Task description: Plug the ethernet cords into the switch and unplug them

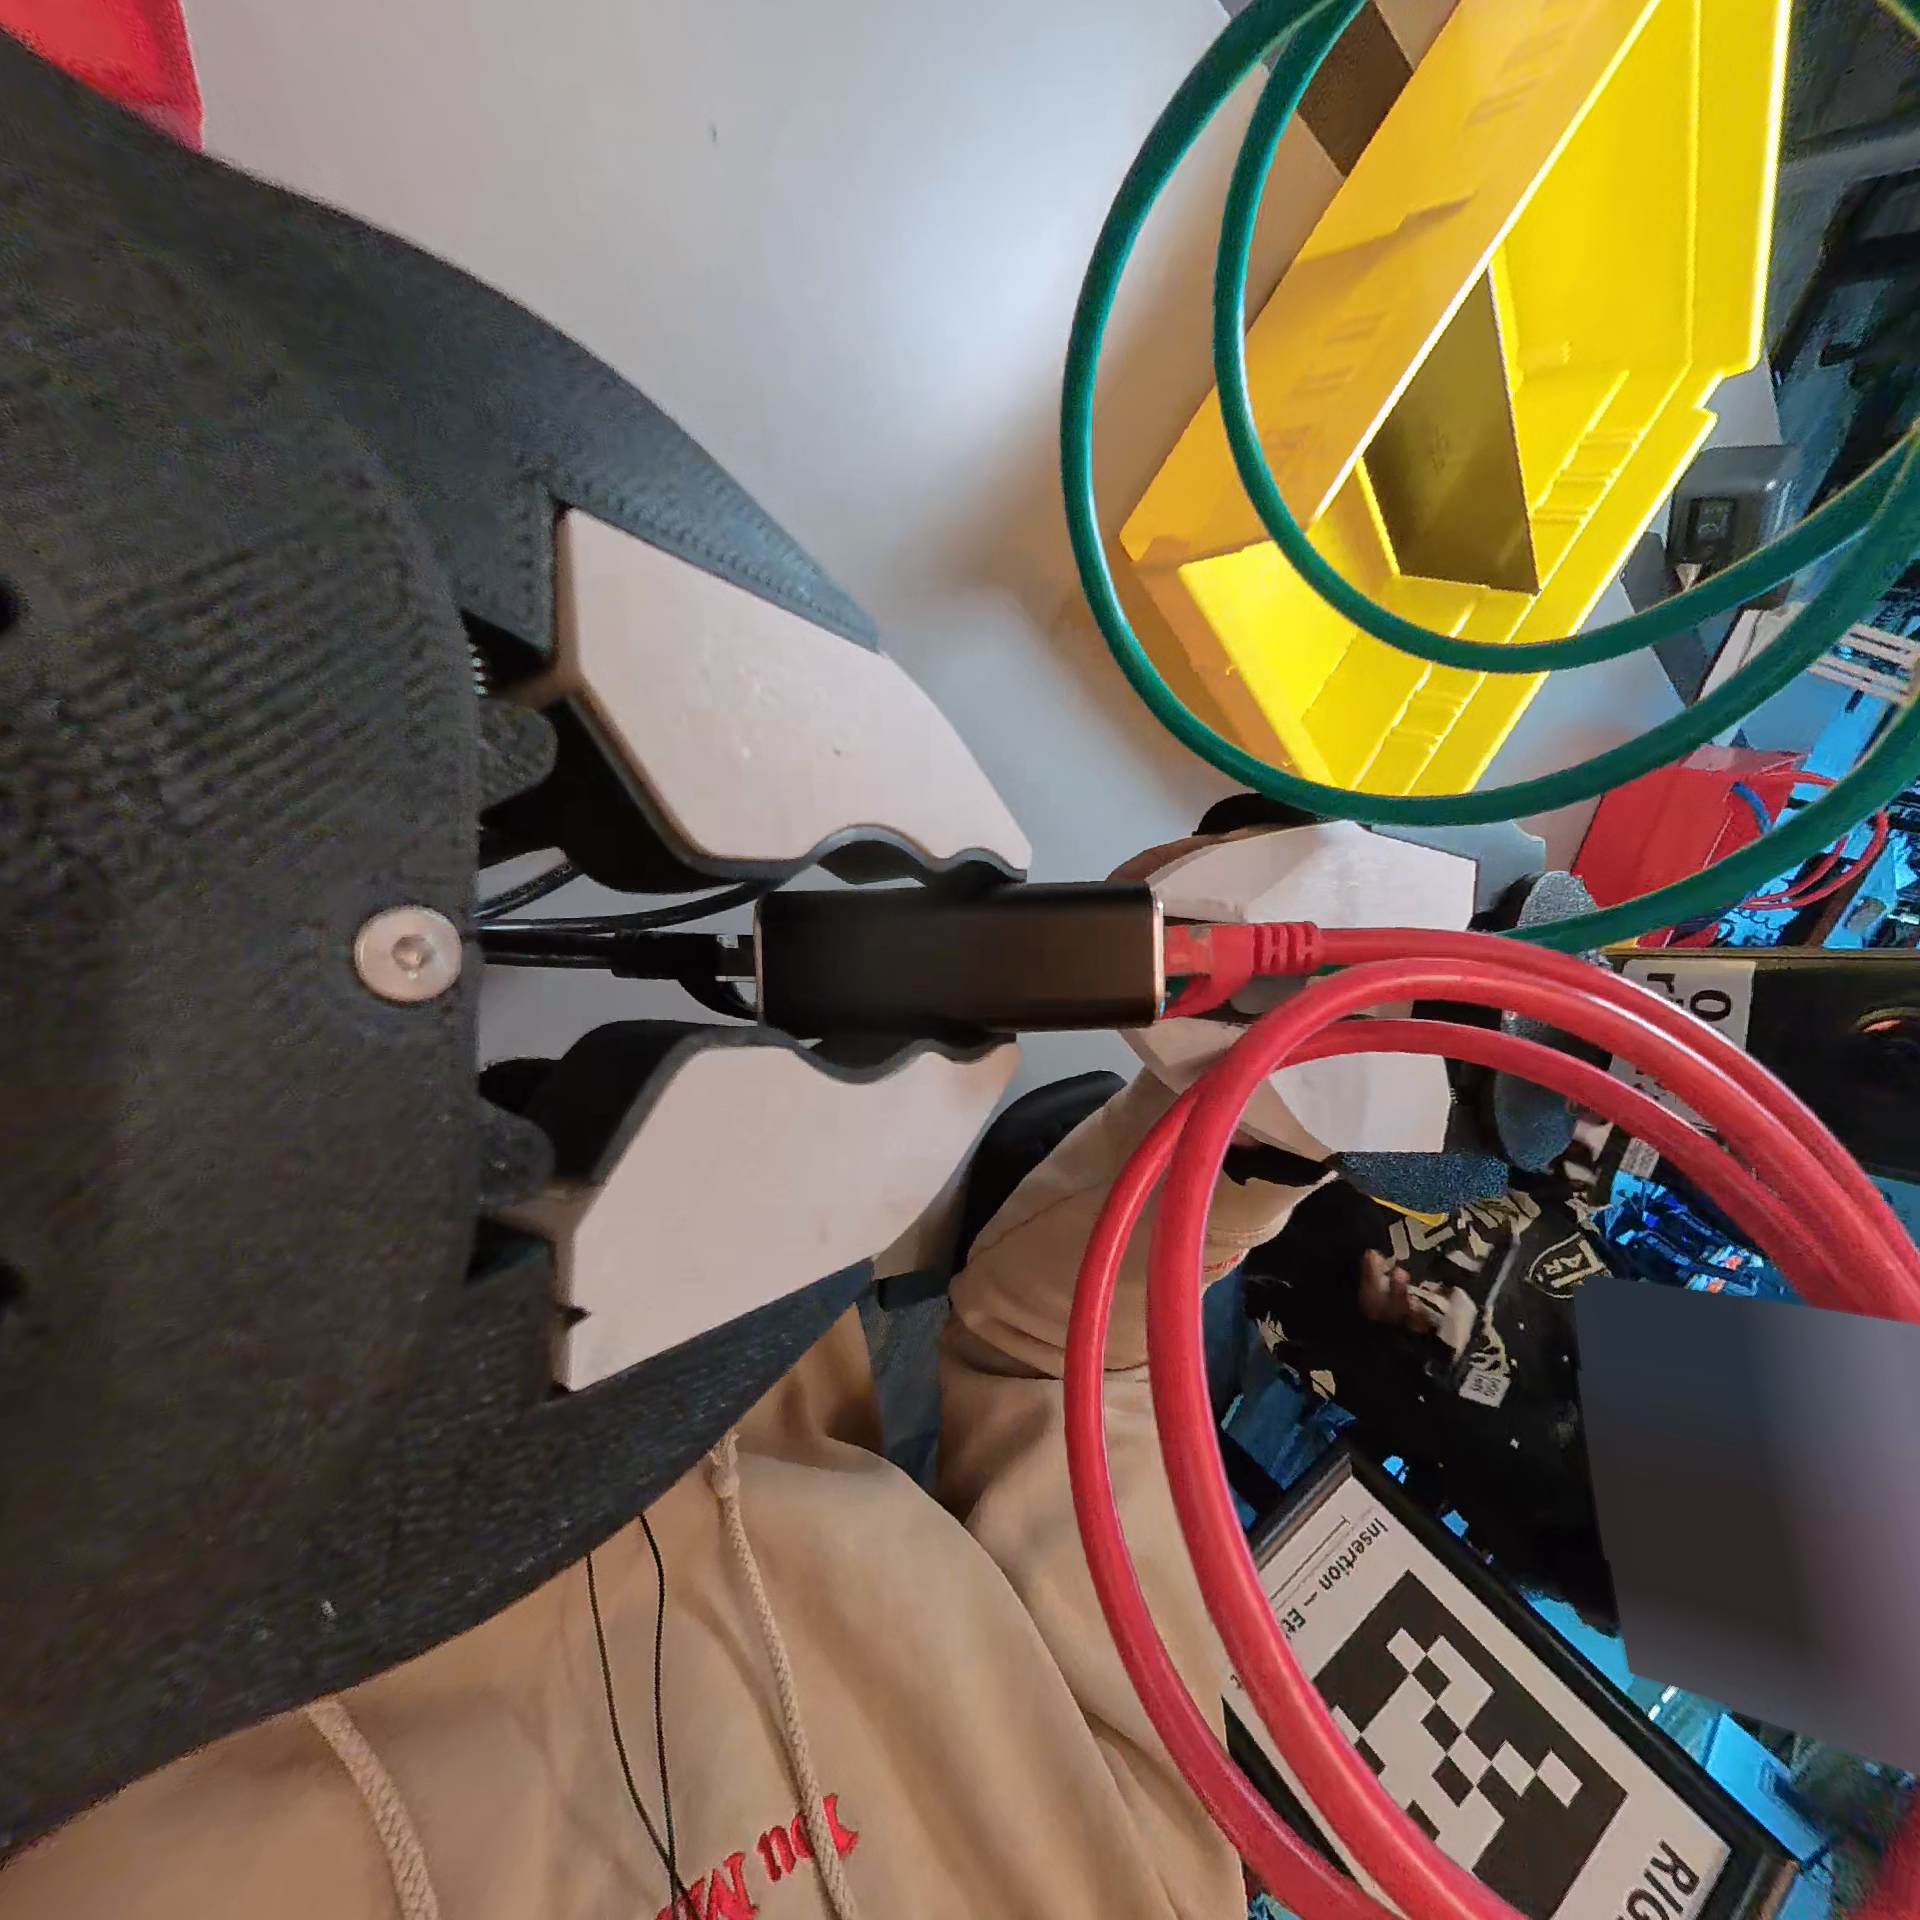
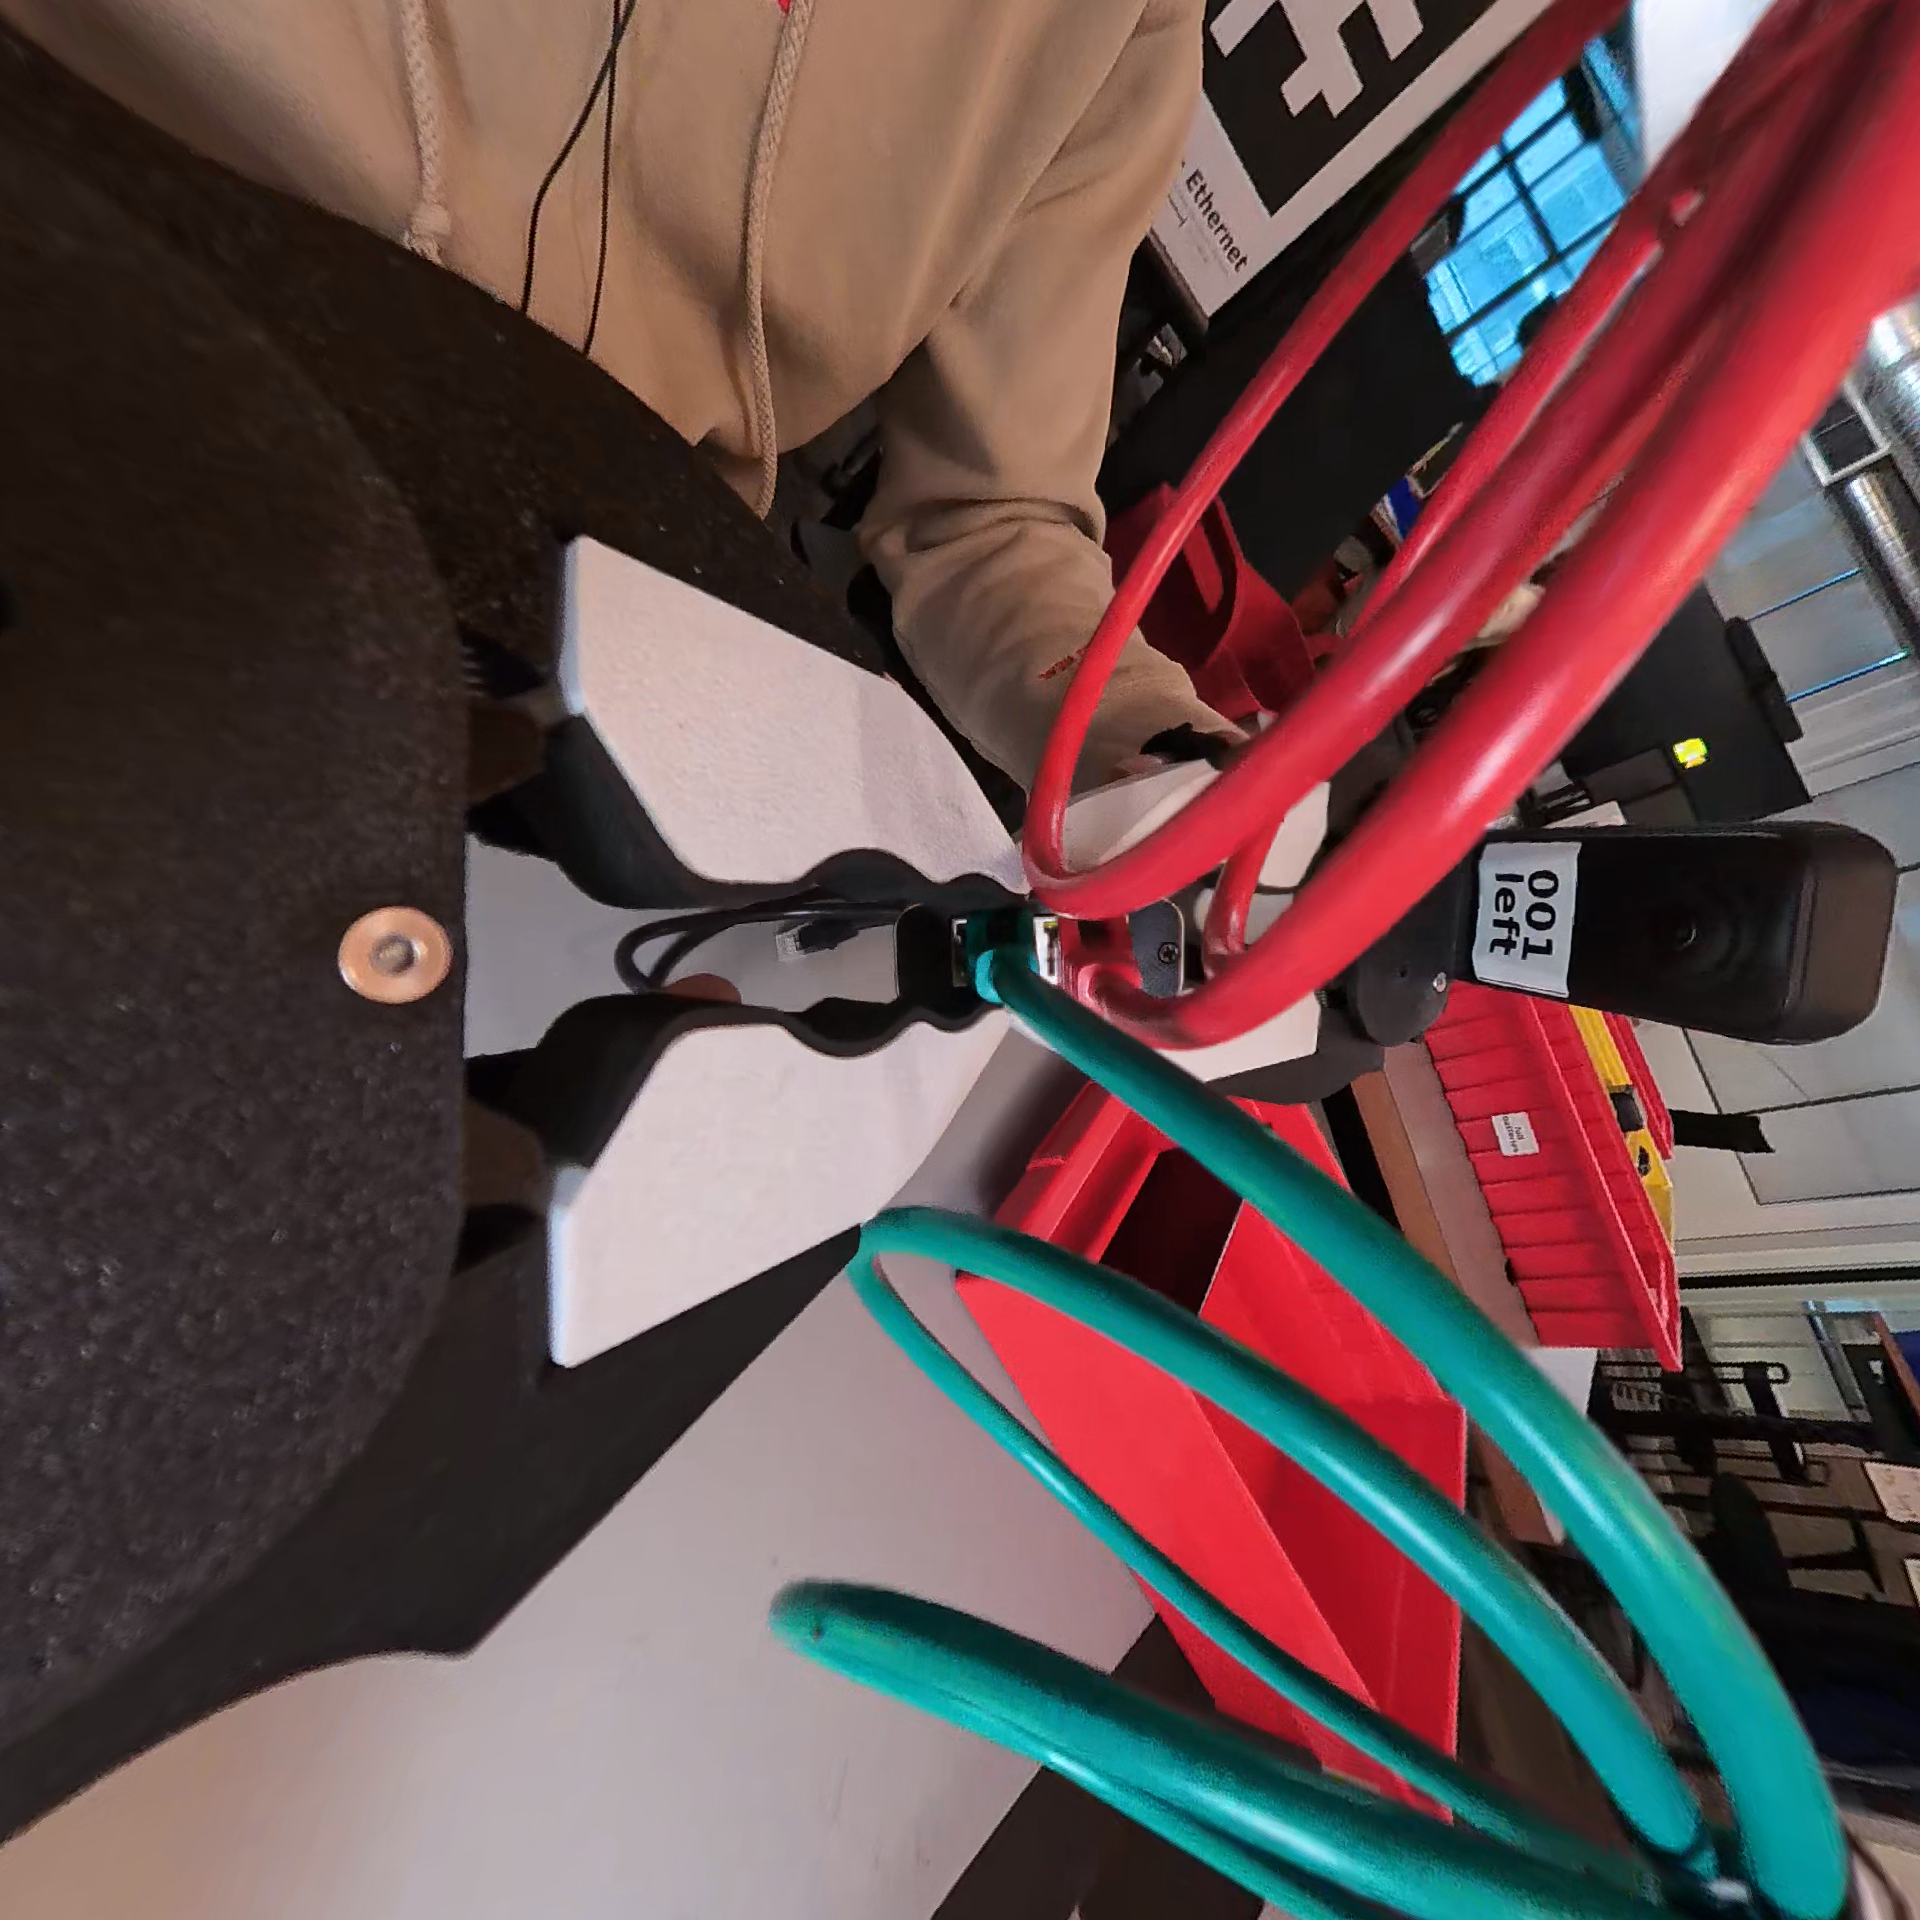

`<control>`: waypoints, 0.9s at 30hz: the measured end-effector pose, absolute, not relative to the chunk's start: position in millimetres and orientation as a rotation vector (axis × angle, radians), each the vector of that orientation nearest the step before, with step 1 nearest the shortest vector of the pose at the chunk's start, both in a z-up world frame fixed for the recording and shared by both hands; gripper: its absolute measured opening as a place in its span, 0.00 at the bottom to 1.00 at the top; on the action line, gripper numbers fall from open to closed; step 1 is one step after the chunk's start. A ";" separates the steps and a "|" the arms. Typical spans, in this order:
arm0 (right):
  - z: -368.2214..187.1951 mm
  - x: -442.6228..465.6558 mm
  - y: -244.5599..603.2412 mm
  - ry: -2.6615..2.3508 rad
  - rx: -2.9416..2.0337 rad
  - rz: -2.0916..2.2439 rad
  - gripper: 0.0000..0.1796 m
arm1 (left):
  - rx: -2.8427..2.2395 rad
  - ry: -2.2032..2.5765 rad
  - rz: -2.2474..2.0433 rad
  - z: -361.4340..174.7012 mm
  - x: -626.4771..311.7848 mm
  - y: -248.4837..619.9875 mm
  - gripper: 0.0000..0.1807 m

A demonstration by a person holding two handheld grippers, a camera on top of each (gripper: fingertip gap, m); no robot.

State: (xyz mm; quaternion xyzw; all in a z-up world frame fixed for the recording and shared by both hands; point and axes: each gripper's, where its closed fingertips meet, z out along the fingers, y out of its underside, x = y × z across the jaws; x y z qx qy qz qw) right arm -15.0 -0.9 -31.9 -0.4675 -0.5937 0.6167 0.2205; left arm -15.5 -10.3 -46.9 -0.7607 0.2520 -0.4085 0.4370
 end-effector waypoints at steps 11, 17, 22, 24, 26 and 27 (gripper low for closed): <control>-22.7 -10.9 -5.9 -1.639 -1.262 1.746 0.08 | -1.871 0.620 -1.099 -40.2 -10.5 -15.3 0.14; -23.7 -8.0 -9.9 -1.655 -1.275 1.803 0.09 | -1.880 0.645 -1.160 -41.9 -5.9 -20.5 0.14; -28.2 -4.8 -7.4 -1.674 -1.319 1.810 0.09 | -1.902 0.654 -1.179 -46.4 -4.1 -21.5 0.14; -30.8 -3.7 -10.2 -1.705 -1.312 1.790 0.09 | -1.906 0.653 -1.192 -47.8 -2.9 -21.7 0.14; -33.7 -3.0 -12.7 -1.737 -1.309 1.772 0.09 | -1.903 0.650 -1.219 -47.6 -1.7 -22.2 0.14; -34.8 -2.9 -12.7 -1.745 -1.307 1.760 0.09 | -1.908 0.653 -1.215 -48.5 -1.5 -22.2 0.14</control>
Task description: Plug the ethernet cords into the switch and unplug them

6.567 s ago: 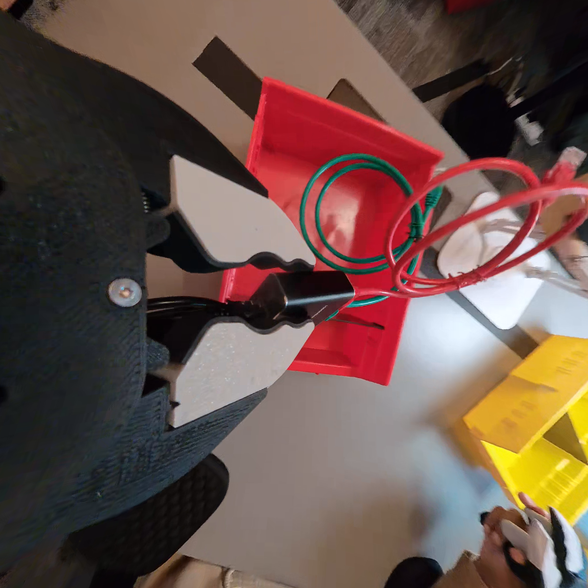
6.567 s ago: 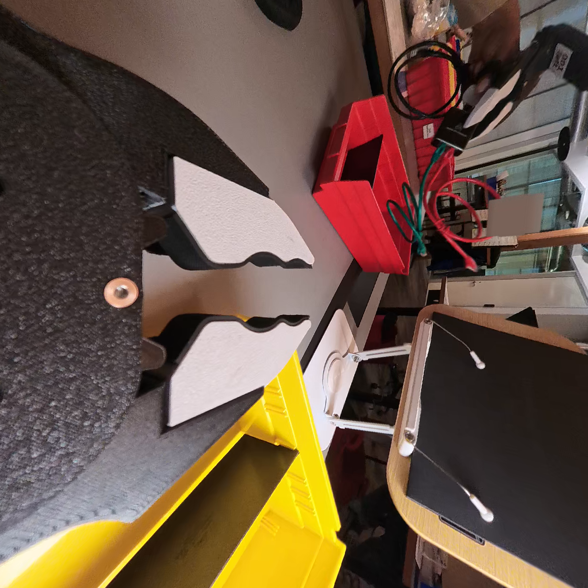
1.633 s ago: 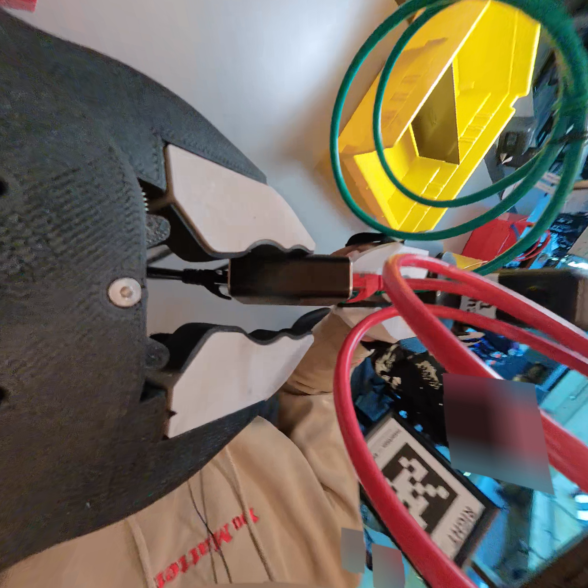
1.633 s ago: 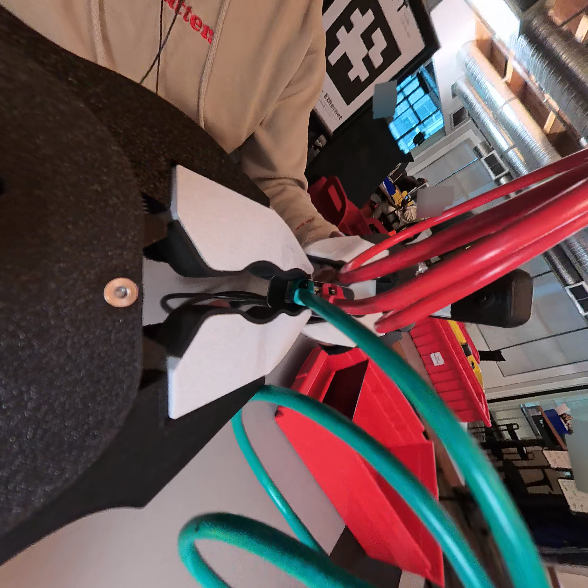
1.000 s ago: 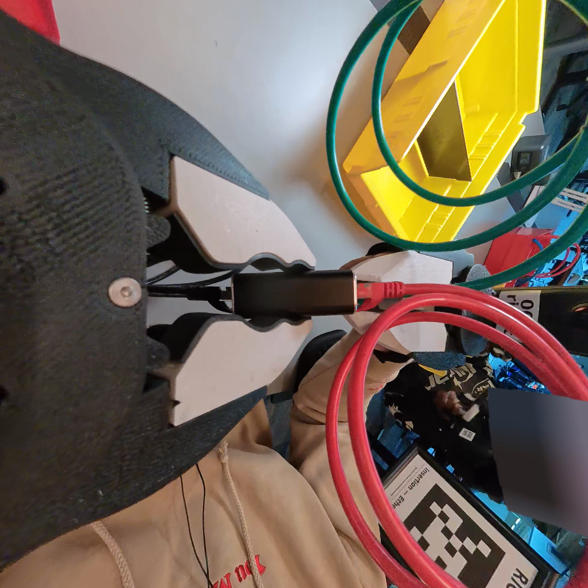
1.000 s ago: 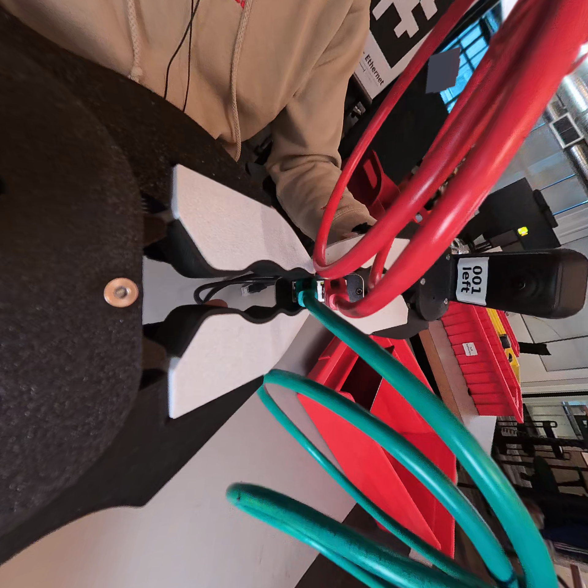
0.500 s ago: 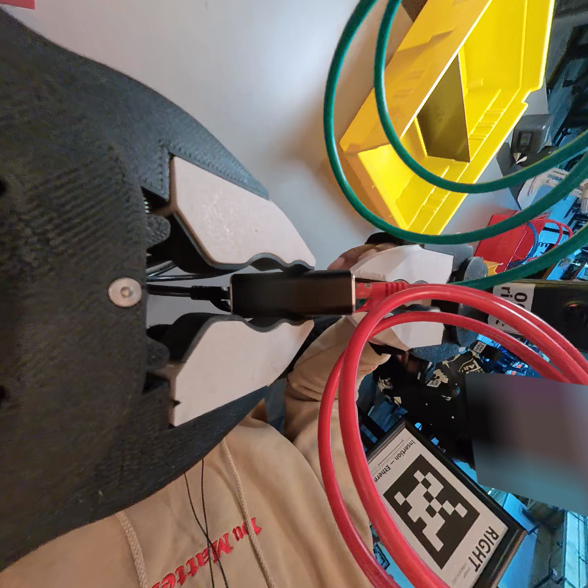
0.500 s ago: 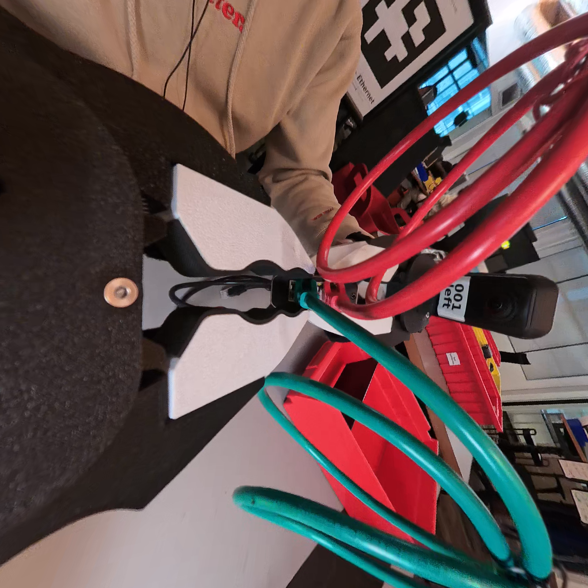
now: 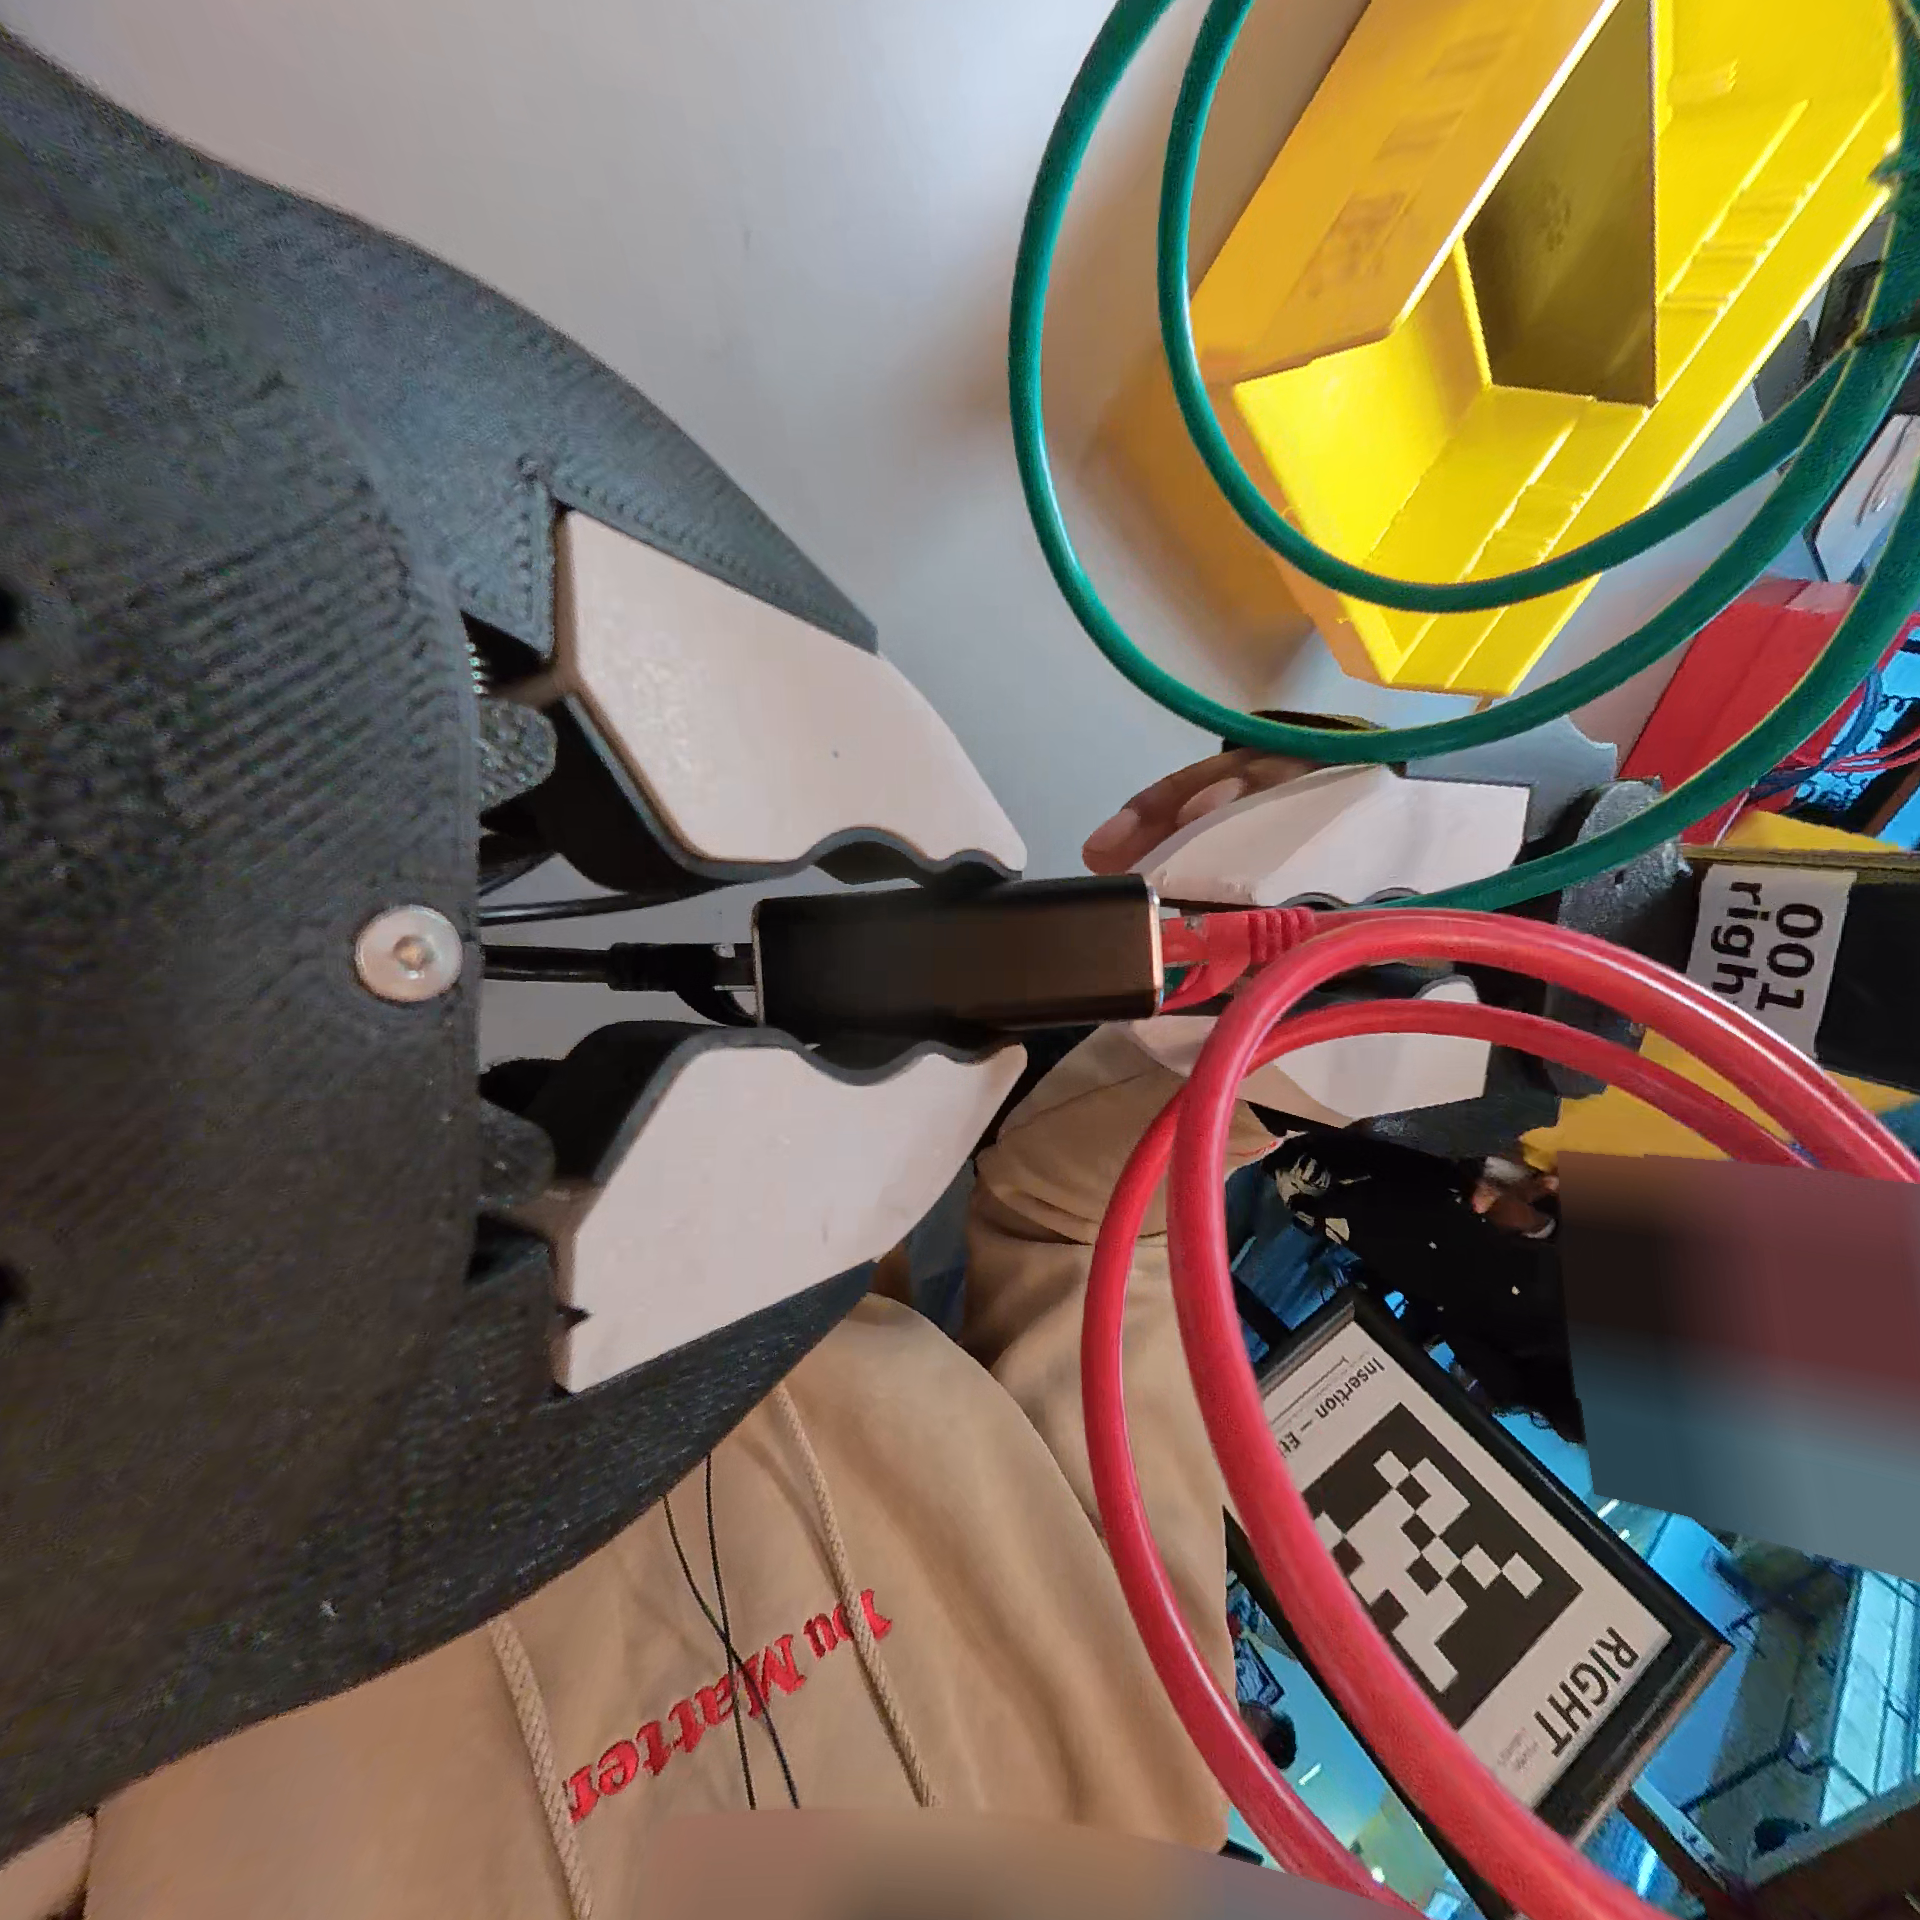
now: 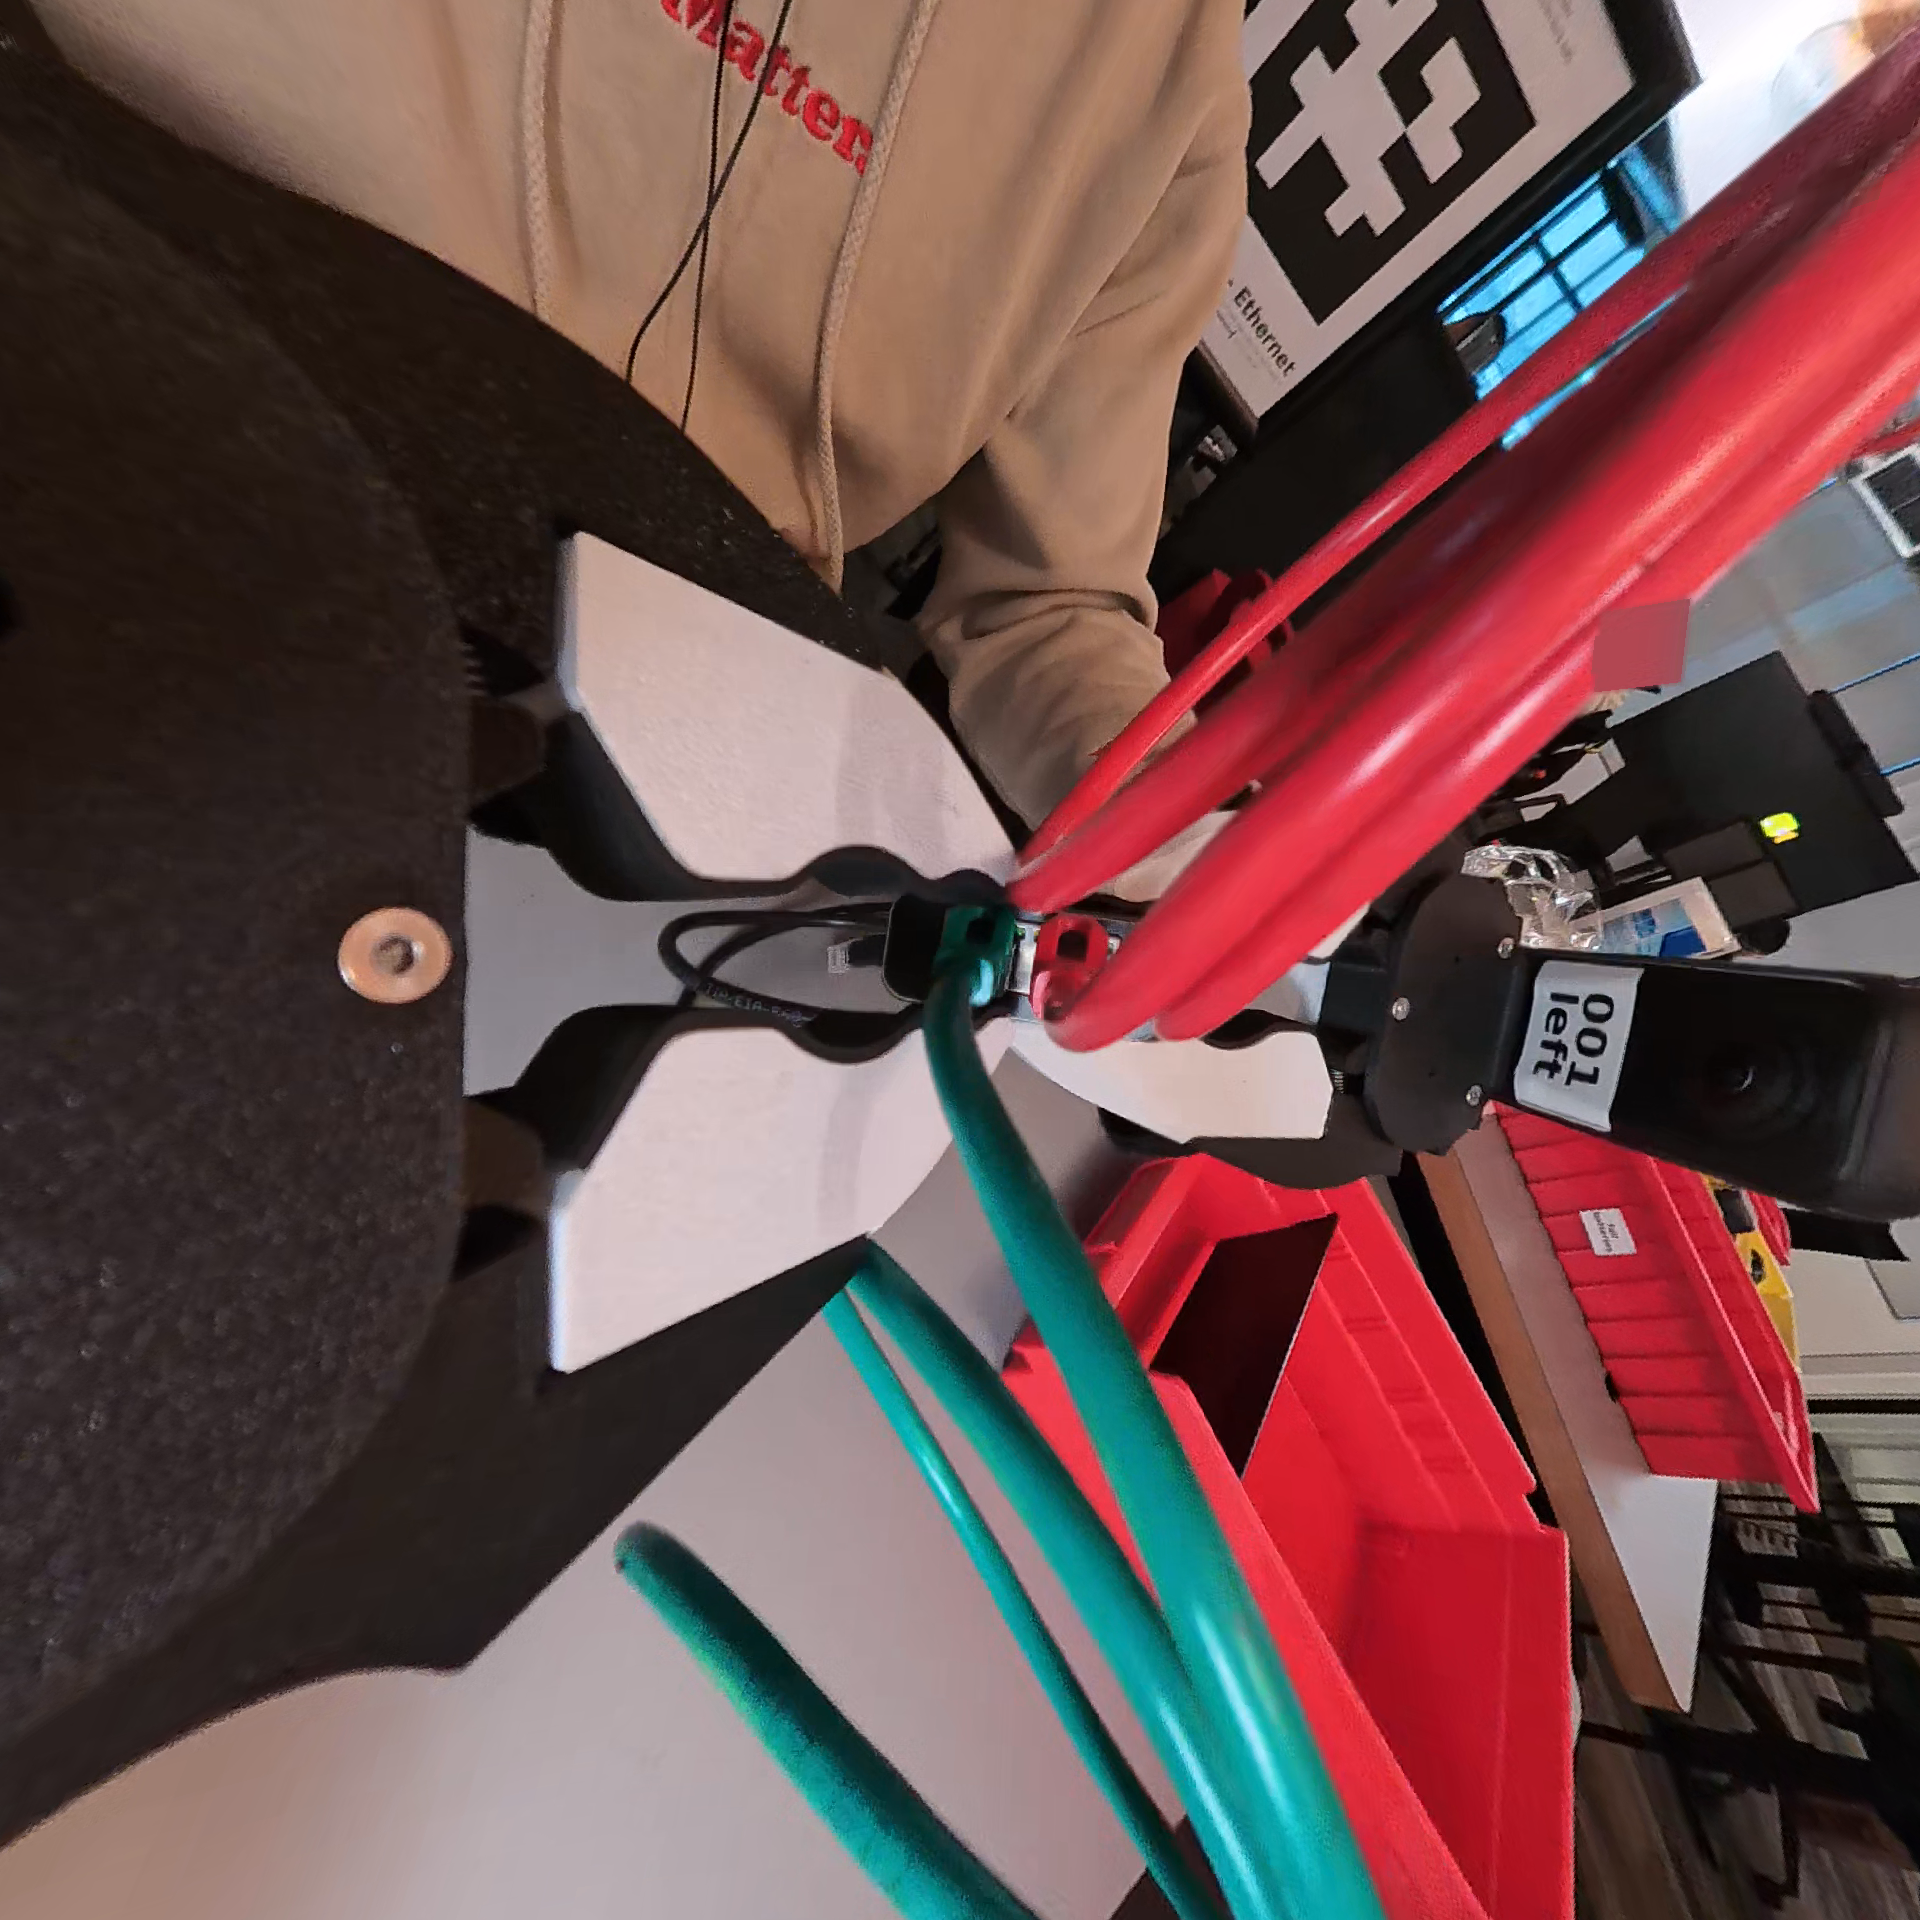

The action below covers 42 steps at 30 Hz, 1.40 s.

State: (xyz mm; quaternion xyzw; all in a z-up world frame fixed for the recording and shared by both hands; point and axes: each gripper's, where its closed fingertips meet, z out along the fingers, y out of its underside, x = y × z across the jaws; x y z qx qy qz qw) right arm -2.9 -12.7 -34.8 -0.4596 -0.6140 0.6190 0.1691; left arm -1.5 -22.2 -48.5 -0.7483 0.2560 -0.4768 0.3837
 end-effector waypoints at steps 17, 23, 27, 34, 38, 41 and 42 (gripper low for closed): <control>-40.4 1.1 -12.4 -1.803 -1.299 1.725 0.09 | -1.946 0.665 -1.192 -52.5 -0.1 -23.6 0.14; -46.3 -2.8 -5.9 -1.829 -1.303 1.554 0.09 | -1.975 0.648 -1.111 -56.3 -4.1 -18.3 0.14; -44.8 -6.5 -3.6 -1.814 -1.286 1.456 0.08 | -1.969 0.633 -1.059 -55.0 -8.3 -14.9 0.14; -42.2 -13.7 -0.6 -1.755 -1.276 1.417 0.08 | -1.962 0.616 -0.995 -53.0 -16.0 -12.2 0.14; -33.8 -16.1 2.3 -1.690 -1.252 1.418 0.08 | -1.924 0.588 -1.019 -47.3 -18.0 -10.1 0.14; -28.8 -15.7 5.7 -1.649 -1.251 1.437 0.08 | -1.898 0.565 -1.020 -43.3 -17.8 -6.3 0.14; -26.6 -16.0 5.9 -1.636 -1.246 1.435 0.08 | -1.887 0.559 -1.025 -41.2 -18.0 -5.8 0.14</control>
